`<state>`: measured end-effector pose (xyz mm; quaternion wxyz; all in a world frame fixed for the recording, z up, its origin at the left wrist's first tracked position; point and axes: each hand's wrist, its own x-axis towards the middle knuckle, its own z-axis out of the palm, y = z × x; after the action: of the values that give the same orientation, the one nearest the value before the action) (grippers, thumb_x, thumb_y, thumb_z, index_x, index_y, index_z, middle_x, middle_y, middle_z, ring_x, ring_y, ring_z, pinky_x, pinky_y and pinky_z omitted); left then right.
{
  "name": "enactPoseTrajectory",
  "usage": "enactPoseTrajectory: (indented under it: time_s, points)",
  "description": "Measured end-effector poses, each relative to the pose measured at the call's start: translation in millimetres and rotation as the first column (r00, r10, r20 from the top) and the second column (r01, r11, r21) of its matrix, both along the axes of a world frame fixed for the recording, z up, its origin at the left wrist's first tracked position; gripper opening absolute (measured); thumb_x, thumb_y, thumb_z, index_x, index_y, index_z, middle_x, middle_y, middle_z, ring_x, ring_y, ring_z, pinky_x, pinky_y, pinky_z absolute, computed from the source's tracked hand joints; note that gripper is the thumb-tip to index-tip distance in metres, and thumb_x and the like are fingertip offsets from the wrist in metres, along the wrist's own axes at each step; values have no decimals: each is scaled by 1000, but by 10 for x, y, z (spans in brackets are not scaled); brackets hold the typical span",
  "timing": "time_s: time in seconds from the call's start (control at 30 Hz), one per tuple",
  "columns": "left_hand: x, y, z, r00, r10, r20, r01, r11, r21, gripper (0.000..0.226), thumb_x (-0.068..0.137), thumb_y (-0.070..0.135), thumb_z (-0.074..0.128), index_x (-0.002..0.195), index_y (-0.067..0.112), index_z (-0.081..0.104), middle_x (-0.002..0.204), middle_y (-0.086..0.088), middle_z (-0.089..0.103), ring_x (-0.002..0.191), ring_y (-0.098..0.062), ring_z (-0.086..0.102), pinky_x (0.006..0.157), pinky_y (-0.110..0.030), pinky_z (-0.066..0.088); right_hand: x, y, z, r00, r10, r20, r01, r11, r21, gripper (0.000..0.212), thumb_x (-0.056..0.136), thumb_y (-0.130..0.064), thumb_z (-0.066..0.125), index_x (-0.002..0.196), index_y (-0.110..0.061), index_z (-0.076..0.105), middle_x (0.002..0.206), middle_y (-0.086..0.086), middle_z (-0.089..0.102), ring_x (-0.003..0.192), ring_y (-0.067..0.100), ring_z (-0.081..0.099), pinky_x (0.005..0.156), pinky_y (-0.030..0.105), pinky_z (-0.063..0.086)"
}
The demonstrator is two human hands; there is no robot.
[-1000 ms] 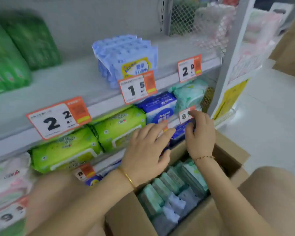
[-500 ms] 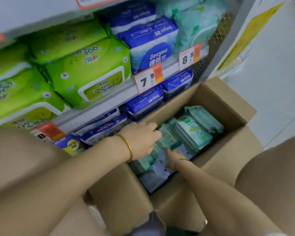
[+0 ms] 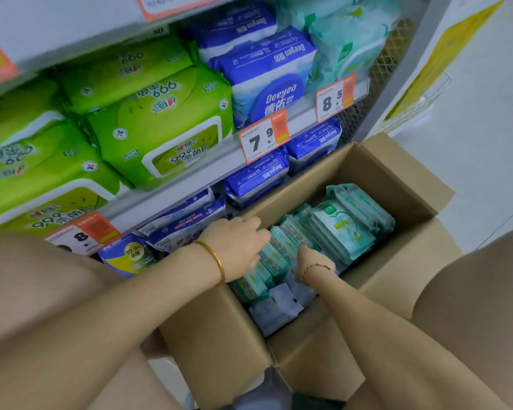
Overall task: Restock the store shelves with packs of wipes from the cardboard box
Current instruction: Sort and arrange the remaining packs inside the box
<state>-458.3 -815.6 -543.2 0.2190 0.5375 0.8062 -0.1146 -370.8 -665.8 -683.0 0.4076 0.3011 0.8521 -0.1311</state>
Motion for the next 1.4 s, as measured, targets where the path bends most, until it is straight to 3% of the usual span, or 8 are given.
enactPoseTrajectory:
  time_s: [0.2, 0.37, 0.53, 0.67, 0.77, 0.9, 1.1, 1.4]
  points:
    - [128, 68, 114, 932, 206, 299, -254, 958, 134, 71, 87, 40, 59, 142, 13, 24, 143, -10, 35, 126, -26, 43, 99, -38, 43, -287, 335, 1355, 876, -388, -286, 276, 890, -362, 30, 84, -23, 64, 90, -8, 40, 82, 9, 46, 62, 20, 48, 50, 27, 39]
    - [252, 69, 354, 903, 401, 152, -424, 779, 462, 78, 75, 51, 68, 135, 18, 30, 126, -5, 54, 113, -27, 54, 75, -34, 46, -193, 118, 2002, 569, -804, -173, 318, 409, -856, 24, 92, -26, 57, 76, -9, 54, 62, 10, 53, 53, 18, 53, 49, 22, 48]
    - [7, -153, 639, 280, 197, 939, -948, 213, 238, 32, 64, 13, 72, 94, 16, 62, 88, -5, 72, 79, -21, 68, 77, -39, 56, -176, 26, 2354, 552, -705, -446, 197, 629, -752, 46, 95, -45, 44, 109, -5, 60, 82, 4, 64, 63, 16, 58, 62, 33, 52]
    - [26, -311, 954, -7, -101, 995, -995, 98, 3, 25, 84, -8, 54, 104, 5, 60, 81, -4, 74, 69, -16, 71, 67, -33, 61, -184, -150, 2443, 613, -639, -465, 57, 622, -781, 40, 94, -42, 47, 114, -10, 60, 103, 9, 66, 93, 27, 63, 91, 49, 52]
    - [57, -426, 1169, -19, -192, 981, -998, 67, -6, 30, 82, -3, 54, 109, 8, 59, 93, -8, 72, 79, -21, 71, 75, -39, 59, -196, -328, 2549, 646, -642, -413, -95, 470, -878, 16, 94, -25, 53, 104, -15, 60, 104, 8, 67, 88, 25, 66, 73, 39, 59]
    - [-9, -667, 1503, 60, -110, 992, -998, 16, 62, 41, 66, 11, 71, 106, 17, 62, 107, -11, 69, 96, -30, 65, 89, -45, 53, -262, -397, 2846, 580, -567, -584, -239, 567, -788, 21, 90, -13, 59, 110, -7, 57, 96, 9, 66, 81, 26, 62, 70, 38, 54]
    - [-191, -972, 2143, 301, -142, 943, -954, -49, 297, 32, 66, 22, 62, 98, 17, 63, 85, 1, 75, 76, -15, 72, 66, -31, 61, -483, -483, 3544, 433, -560, -706, -440, 553, -708, 8, 84, -12, 66, 87, -19, 66, 74, -2, 69, 61, 11, 63, 51, 22, 52]
    - [-599, -1306, 2831, 438, -73, 896, -895, -132, 426, 25, 73, 11, 68, 98, 10, 61, 90, -3, 74, 79, -16, 71, 76, -32, 60, -1049, -746, 4404, 191, -386, -902, -550, 720, -424, 22, 81, -5, 68, 99, -17, 63, 89, 7, 65, 76, 10, 60, 70, 34, 51]
